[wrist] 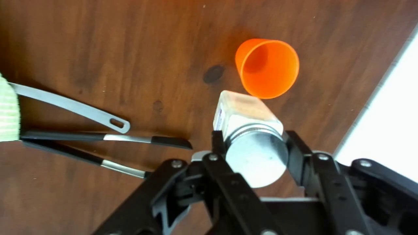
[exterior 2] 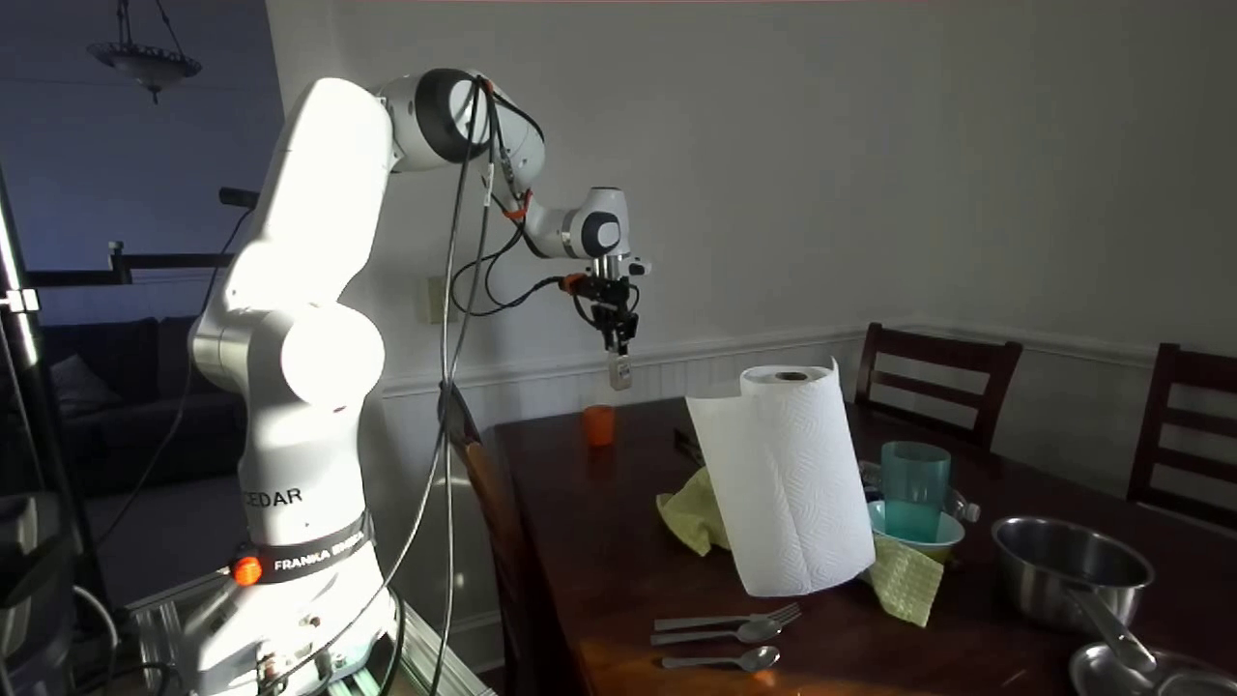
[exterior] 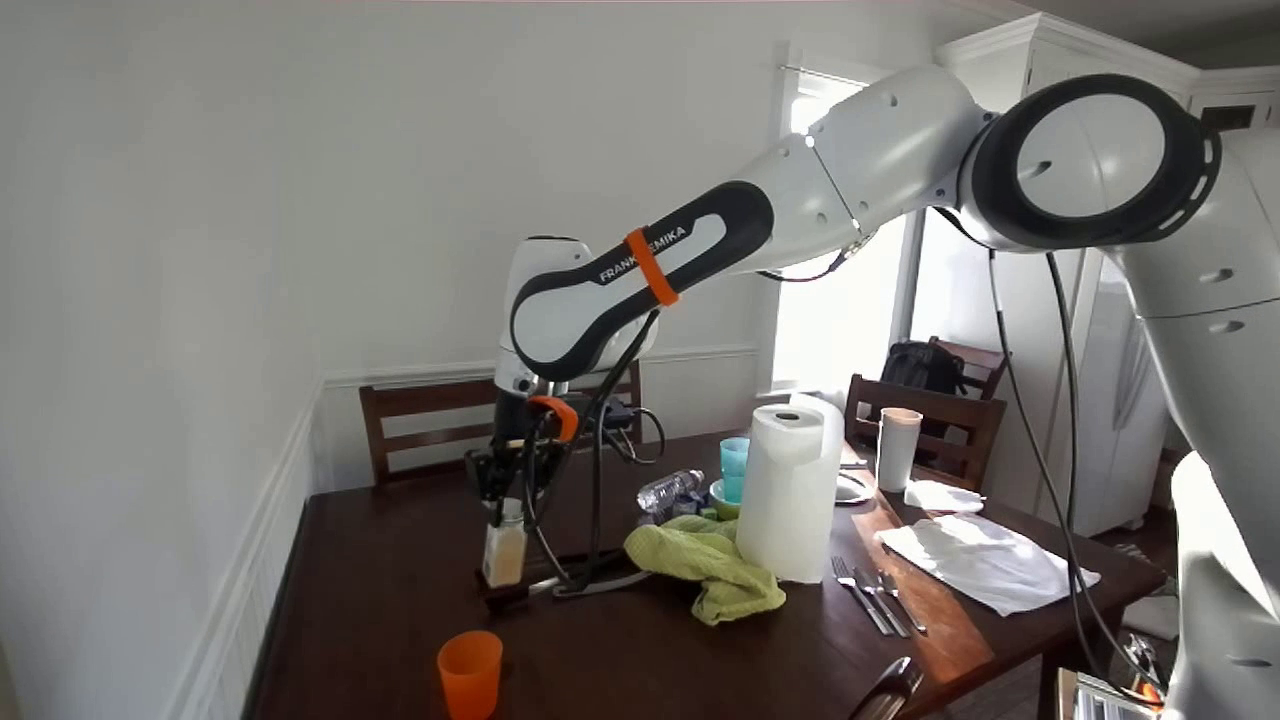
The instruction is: Remove the jar from the orange cup and put it on the table.
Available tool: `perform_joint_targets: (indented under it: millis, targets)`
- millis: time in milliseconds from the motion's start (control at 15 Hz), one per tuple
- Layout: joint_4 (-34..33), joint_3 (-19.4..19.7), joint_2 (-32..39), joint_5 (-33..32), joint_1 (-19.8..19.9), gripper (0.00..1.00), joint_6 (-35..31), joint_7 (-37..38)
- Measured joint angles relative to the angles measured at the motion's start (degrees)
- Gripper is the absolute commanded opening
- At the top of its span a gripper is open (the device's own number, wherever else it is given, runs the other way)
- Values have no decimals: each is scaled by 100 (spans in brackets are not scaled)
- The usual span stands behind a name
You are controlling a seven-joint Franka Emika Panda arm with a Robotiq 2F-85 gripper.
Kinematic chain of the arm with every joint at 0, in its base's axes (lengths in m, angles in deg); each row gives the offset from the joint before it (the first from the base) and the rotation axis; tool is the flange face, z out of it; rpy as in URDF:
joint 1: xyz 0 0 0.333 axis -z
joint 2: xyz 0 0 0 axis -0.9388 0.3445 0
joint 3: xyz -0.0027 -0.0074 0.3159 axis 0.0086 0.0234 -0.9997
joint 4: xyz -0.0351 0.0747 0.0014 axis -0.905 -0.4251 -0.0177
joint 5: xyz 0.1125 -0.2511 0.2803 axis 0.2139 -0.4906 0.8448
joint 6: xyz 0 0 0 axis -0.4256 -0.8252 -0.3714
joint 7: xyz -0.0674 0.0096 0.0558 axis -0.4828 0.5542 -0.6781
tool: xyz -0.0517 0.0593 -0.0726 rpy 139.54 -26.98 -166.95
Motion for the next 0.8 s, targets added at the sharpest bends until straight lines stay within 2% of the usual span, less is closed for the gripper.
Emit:
perform_joint_targets:
  millis: [267,800]
  targets:
    - [224,251,40,-60,113,23,6,171]
    - [306,283,758,-60,214,23,-224,169]
